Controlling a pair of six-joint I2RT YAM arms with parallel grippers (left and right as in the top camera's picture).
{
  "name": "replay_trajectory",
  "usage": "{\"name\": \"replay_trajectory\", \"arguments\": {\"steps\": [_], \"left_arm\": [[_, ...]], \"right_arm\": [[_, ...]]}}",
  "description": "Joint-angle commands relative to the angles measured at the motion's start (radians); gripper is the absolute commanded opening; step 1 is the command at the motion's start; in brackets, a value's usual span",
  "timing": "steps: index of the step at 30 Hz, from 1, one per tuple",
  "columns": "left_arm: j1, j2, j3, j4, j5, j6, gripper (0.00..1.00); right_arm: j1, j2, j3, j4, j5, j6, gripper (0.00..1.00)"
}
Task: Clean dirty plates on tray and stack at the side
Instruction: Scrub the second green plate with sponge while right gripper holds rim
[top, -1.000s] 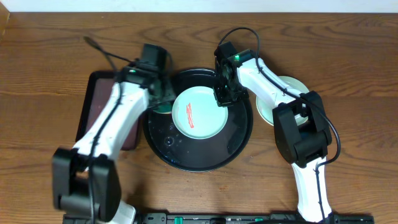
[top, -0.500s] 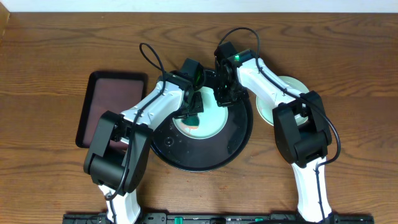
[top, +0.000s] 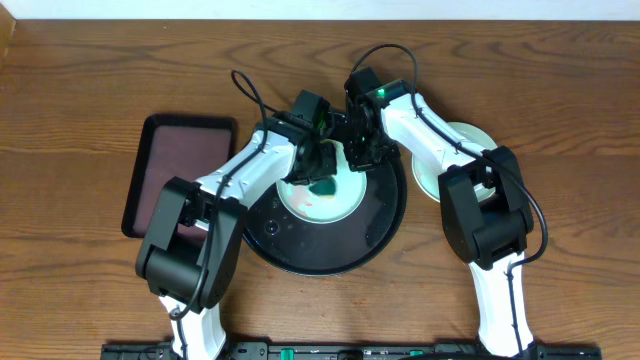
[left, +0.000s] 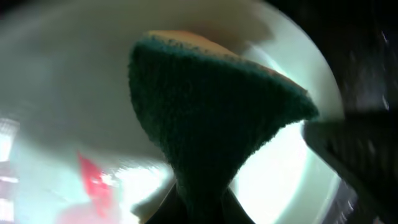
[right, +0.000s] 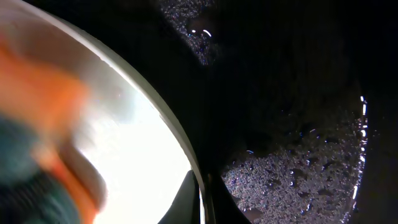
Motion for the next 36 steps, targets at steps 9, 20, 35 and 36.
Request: {"name": "replay_trajectory", "arguments": {"steps": [9, 20, 35, 36], "left_arm": [[0.018, 0.013, -0.006, -0.059, -0.411, -0.154, 0.07], [0.018, 0.013, -0.006, -0.23, 0.2, 0.266, 0.07], [0.018, 0.013, -0.006, -0.049, -0.487, -0.119, 0.07], [0.018, 0.013, -0.006, -0.054, -0.485, -0.119, 0.08]], "right_arm": [[0.016, 0.028, -0.032, 0.007, 0.0, 0.026, 0.01], [0.016, 0.028, -0.032, 0.007, 0.0, 0.026, 0.01], [0.016, 0.028, -0.032, 0.006, 0.0, 0.019, 0.01], [0.016, 0.028, -0.032, 0.006, 0.0, 0.019, 0.01]]}}
